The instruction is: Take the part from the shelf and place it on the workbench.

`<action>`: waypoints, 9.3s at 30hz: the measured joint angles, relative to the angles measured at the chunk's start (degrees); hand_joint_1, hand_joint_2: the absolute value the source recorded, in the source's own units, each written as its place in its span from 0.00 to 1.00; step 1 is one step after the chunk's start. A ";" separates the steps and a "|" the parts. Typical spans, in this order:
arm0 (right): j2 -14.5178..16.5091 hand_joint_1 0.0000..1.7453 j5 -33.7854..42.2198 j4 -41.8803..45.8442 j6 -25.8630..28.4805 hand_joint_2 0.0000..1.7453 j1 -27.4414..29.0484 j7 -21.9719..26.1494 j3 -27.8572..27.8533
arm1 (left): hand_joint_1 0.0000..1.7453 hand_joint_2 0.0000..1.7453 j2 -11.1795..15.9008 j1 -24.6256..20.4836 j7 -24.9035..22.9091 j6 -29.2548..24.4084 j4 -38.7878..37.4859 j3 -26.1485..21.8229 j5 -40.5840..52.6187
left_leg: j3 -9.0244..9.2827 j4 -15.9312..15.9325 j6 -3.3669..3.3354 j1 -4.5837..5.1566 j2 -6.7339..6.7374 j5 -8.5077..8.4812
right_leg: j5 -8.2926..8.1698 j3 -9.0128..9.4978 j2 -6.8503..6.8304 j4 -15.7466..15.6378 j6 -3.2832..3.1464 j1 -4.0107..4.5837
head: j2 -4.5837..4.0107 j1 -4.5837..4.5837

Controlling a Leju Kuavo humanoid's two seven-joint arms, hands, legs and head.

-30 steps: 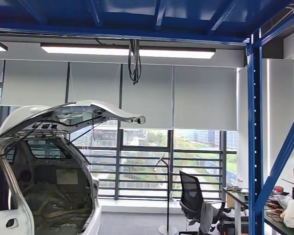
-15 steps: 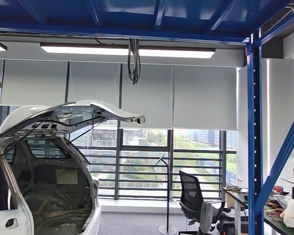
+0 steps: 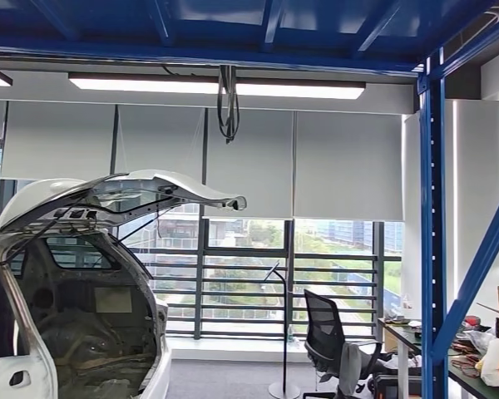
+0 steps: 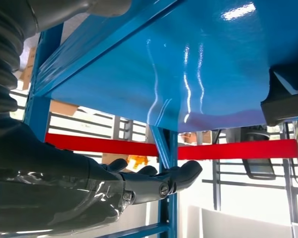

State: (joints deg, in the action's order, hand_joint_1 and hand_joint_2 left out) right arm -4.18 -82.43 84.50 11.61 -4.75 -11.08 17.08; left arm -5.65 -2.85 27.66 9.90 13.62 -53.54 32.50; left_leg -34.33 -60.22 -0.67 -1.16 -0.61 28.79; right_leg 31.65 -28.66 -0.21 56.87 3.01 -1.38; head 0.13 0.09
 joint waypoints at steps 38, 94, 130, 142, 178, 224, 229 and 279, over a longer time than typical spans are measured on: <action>2.85 0.00 -2.24 -12.56 4.66 0.00 -6.17 8.80 -5.57 | 0.00 0.00 0.53 -3.82 -2.63 1.15 -0.02 4.06 7.30 | 0.23 0.01 0.01 -0.01 0.33 -0.01 | -0.07 0.09 0.34 0.02 -0.06 0.02 | 0.00 0.00; 6.00 0.00 -7.12 -33.28 3.00 0.00 -22.42 7.23 6.78 | 0.00 0.00 -1.92 -6.99 -5.42 0.99 -0.02 5.66 10.46 | 0.12 0.01 0.07 0.00 0.41 -0.05 | -0.13 -0.13 0.41 0.21 -0.06 0.01 | 0.00 0.00; 3.84 0.00 -7.64 -39.93 5.83 1.00 -29.94 -3.03 13.10 | 0.00 0.00 -2.18 -8.56 -5.92 1.07 -0.02 6.62 11.25 | 0.13 0.00 0.07 0.01 0.41 -0.06 | -0.13 -0.14 0.43 0.21 -0.06 0.01 | 0.00 0.00; 3.68 0.00 -7.66 -46.59 9.78 1.00 -32.81 0.84 13.46 | 0.00 0.00 -2.31 -9.18 -6.44 0.88 -0.02 7.36 12.21 | 0.27 0.00 0.07 0.00 0.41 -0.06 | -0.14 0.02 0.43 0.21 -0.06 0.01 | 0.00 0.00; 13.11 1.00 -6.84 -48.53 8.22 1.00 -34.14 9.15 9.27 | 0.00 0.00 -3.10 -9.85 -6.96 -0.28 -0.02 8.83 13.25 | 0.16 0.00 0.07 0.00 0.41 -0.06 | -0.14 -0.12 0.44 0.23 -0.08 0.01 | 0.00 0.00; 7.83 1.00 1.93 -19.99 1.09 1.00 -28.42 15.45 5.00 | 0.00 0.00 -1.72 -10.37 -4.78 -4.76 -0.02 9.68 13.04 | 0.02 0.00 0.07 -0.01 0.38 -0.07 | -0.14 -0.23 0.41 0.26 -0.08 0.02 | 0.00 0.00; 7.95 1.00 19.18 -4.99 -4.00 1.00 -27.84 17.87 8.85 | 0.00 0.00 -1.39 -10.48 -2.77 -4.06 -0.02 8.40 10.47 | -0.08 0.00 0.07 -0.01 0.37 -0.06 | -0.13 -0.32 0.39 0.26 -0.07 0.02 | 0.00 0.00; 9.62 1.00 77.22 19.41 -9.89 1.00 -21.34 32.07 18.22 | 0.00 0.00 3.88 -5.70 1.02 -6.86 -0.02 3.69 3.99 | 0.53 0.93 -1.02 0.37 0.38 -0.22 | 5.95 -9.65 0.33 16.63 -0.11 -0.35 | 0.00 0.00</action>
State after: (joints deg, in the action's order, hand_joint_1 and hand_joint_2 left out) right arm 5.44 -5.21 103.91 1.72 -26.10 20.99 35.30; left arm -1.77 -8.55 28.68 3.04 13.60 -49.84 36.49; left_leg -33.80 -59.28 -1.70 -0.79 -0.23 28.58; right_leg 37.59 -38.32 0.12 73.50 2.90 -1.73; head 0.13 0.09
